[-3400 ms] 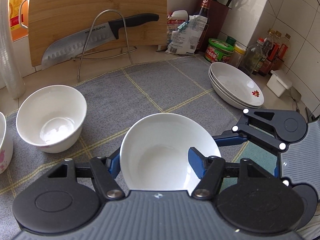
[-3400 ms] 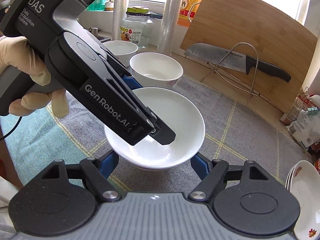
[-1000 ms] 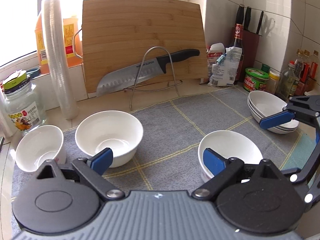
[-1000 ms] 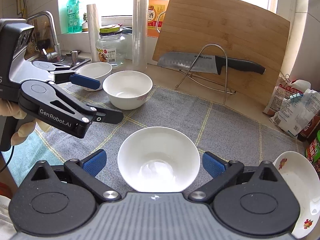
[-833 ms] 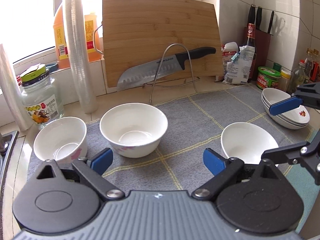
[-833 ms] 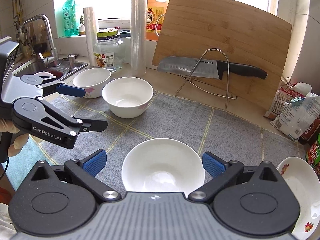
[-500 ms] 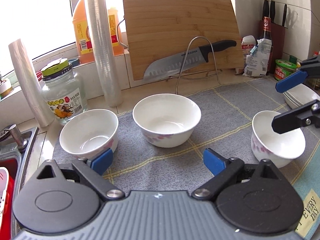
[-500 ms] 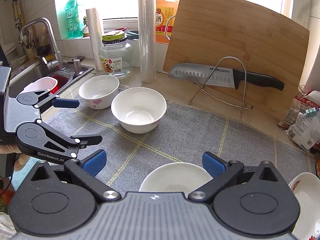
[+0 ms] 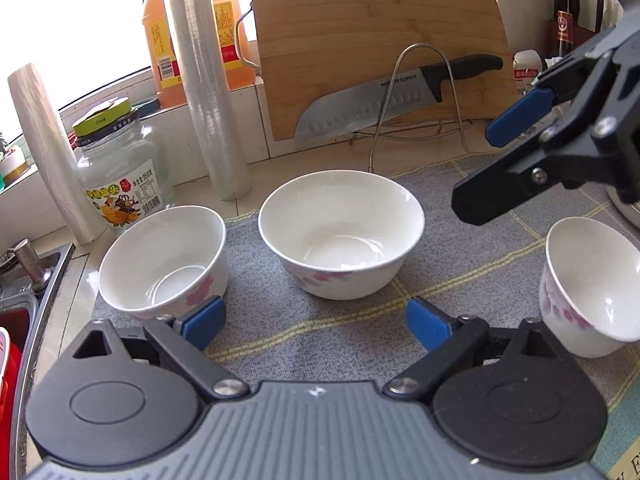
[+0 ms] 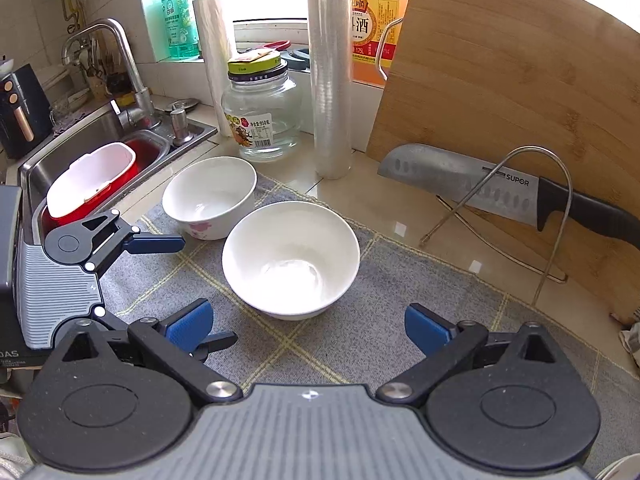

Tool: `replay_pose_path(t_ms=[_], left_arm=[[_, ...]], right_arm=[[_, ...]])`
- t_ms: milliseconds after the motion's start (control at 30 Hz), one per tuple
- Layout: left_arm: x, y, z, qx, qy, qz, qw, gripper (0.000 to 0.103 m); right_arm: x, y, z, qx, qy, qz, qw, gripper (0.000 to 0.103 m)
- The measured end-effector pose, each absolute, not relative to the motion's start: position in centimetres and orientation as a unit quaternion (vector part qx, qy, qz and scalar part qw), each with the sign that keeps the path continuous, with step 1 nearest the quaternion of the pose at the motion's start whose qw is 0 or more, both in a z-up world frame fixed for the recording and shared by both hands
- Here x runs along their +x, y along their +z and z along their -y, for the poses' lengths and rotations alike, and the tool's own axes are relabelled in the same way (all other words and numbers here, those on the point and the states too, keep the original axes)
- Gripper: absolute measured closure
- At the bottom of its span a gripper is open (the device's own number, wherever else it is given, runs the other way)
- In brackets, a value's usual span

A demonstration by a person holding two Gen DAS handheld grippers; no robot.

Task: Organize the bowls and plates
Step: 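Move the right tool to a white bowl and close on its rim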

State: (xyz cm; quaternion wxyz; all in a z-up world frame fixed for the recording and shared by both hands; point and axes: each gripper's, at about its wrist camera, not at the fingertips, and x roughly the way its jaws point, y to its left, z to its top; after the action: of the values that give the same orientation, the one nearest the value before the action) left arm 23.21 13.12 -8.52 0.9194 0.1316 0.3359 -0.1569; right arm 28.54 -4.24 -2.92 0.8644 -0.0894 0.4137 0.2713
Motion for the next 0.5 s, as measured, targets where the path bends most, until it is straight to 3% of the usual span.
replay_pose_path(t_ms=[500], left_arm=[[26.0, -9.8, -11.7, 0.147, -0.158, -0.34, 0.915, 0.006]], right_arm=[[34.9, -5.8, 2.5, -0.086, 0.31, -0.455, 0.83, 0.001]])
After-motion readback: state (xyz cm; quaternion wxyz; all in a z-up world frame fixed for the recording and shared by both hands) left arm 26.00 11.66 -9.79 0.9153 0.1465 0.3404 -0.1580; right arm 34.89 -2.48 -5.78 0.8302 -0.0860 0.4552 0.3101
